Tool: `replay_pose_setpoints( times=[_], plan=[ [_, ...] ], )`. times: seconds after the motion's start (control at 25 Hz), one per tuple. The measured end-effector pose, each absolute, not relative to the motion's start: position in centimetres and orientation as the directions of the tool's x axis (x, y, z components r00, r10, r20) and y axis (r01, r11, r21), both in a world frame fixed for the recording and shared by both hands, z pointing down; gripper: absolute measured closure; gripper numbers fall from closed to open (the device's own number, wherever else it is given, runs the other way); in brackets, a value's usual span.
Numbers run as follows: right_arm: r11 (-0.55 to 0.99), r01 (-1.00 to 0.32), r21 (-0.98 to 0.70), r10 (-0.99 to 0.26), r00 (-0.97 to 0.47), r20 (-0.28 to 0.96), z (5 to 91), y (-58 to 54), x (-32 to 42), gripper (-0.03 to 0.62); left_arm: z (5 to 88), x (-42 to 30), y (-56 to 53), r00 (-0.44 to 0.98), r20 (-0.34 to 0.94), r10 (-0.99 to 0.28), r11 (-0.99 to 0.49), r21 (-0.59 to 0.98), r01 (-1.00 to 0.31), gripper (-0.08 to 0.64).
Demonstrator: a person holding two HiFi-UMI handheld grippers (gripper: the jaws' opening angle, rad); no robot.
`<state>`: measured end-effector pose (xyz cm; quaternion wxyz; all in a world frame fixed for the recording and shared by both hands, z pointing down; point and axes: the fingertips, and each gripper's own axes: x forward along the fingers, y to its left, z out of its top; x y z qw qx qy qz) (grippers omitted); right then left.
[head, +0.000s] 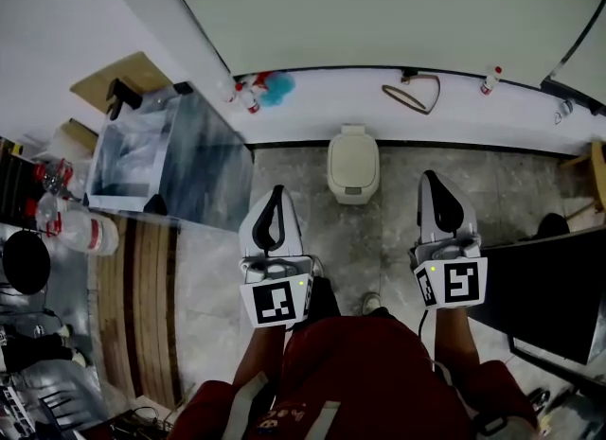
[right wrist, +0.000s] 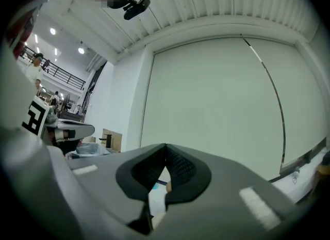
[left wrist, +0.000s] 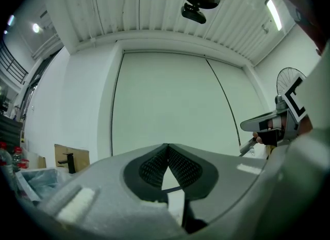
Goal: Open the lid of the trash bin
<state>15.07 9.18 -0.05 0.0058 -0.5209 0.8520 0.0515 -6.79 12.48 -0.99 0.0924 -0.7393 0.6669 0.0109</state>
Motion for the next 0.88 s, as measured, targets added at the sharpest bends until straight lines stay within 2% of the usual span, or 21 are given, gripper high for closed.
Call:
replay_pose_setpoints(
  times=[0.12,0.56,0.72,0.88],
  plan=[
    [0.441,-0.892,0.101,-0.892,-0.447,-0.060,-0.5,7.9,12.8,0.594,-0.2,-9.0,10.7,0.124,-0.100,-0.987,-0.114,-0.105,-0.988,0.555],
    [0.375,-0.916,0.140,-0.921,-0.385,-0.052,-0.8,3.9,5.9,0.592,-0.5,-15.8,5.2,0.199,-0.128,-0.972,-0.189,-0.085,-0.978,0.555],
    [0.337,-0.929,0.155,-0.935,-0.350,-0.061,-0.7,3.1,3.7,0.592,-0.8,-17.8,4.1,0.256,-0.178,-0.950,-0.247,-0.071,-0.966,0.555],
    [0.305,-0.939,0.162,-0.947,-0.316,-0.052,-0.1,2.7,2.1,0.592,0.1,-19.1,3.0,0.293,-0.162,-0.942,-0.284,-0.080,-0.956,0.555]
  ],
)
